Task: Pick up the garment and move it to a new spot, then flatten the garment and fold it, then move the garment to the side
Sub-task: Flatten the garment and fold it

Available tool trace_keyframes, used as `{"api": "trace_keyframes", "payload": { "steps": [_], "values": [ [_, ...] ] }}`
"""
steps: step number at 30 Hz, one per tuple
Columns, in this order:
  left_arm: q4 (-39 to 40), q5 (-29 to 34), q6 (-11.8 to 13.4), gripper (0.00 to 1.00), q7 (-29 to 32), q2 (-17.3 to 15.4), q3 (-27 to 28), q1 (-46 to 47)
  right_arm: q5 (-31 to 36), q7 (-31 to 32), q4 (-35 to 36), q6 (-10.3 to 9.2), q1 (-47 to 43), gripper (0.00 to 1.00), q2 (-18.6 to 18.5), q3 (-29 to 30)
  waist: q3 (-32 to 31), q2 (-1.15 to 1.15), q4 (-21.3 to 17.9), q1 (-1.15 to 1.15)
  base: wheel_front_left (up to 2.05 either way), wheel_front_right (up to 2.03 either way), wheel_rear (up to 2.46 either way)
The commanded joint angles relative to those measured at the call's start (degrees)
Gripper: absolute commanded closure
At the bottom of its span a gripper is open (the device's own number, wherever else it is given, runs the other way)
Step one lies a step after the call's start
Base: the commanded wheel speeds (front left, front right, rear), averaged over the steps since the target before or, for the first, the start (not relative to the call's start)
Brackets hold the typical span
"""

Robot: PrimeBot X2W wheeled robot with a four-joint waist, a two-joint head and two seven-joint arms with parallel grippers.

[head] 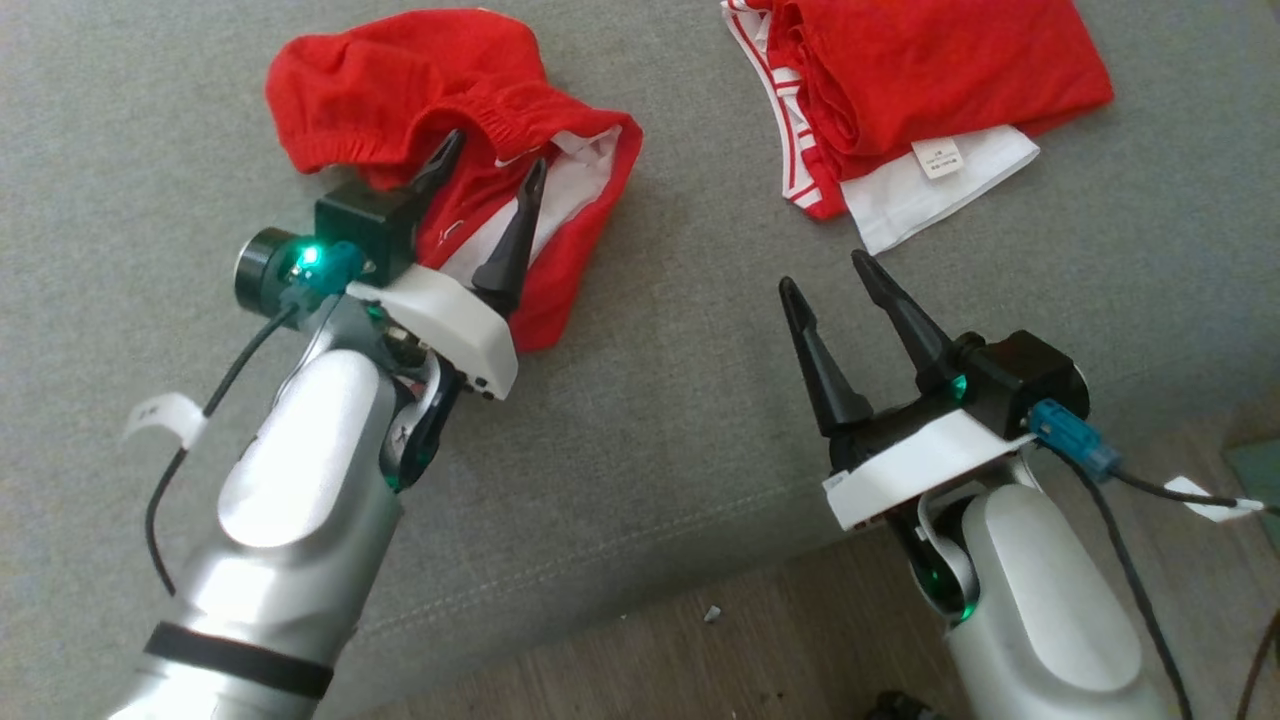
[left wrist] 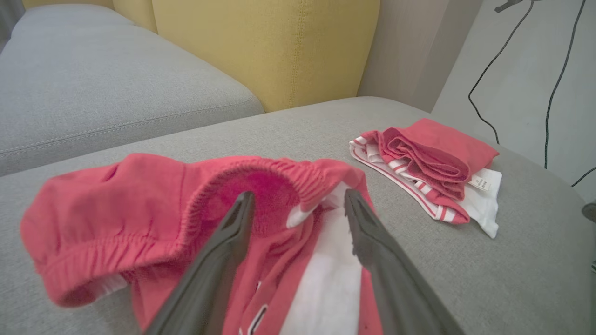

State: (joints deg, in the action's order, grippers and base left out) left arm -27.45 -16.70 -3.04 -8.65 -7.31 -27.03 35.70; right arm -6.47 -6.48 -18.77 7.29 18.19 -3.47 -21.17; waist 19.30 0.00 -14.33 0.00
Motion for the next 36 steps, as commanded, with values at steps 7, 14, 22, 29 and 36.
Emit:
{"api": "trace_keyframes", "payload": {
  "steps": [7,14,22,29,36],
  "values": [
    [-1.18,0.81,-0.47,0.00,0.25,-1.04,0.92,4.43,-1.18,-1.31,1.09,0.20,1.84,0.00,0.59,-1.69,0.46,0.00,-0.61,0.00,0.00,0.00,0.00],
    [-2.03,0.21,-0.83,0.86,-1.17,-0.77,0.73,5.80,-1.40,-1.70,0.13,0.20,1.97,0.00,0.59,-1.81,0.26,0.00,-0.85,0.00,0.00,0.00,0.00],
    [-1.78,-0.67,-0.83,1.00,-1.97,-1.17,0.94,6.48,-1.36,-1.63,-0.44,0.20,2.04,0.00,0.59,-2.17,-0.35,0.00,-0.38,0.00,0.00,0.00,0.00],
    [0.79,-1.42,-2.32,1.00,1.20,-3.63,0.10,8.14,-0.94,-1.43,0.27,0.20,2.87,0.00,0.59,-4.94,-1.03,0.00,1.90,0.00,0.00,0.00,0.00],
    [3.00,-3.25,-4.14,1.00,7.73,-8.50,-3.34,11.42,-0.94,-0.72,-0.04,0.20,5.69,0.00,0.59,-10.81,-1.64,0.00,3.49,0.00,0.00,0.00,0.00]
  ]
}}
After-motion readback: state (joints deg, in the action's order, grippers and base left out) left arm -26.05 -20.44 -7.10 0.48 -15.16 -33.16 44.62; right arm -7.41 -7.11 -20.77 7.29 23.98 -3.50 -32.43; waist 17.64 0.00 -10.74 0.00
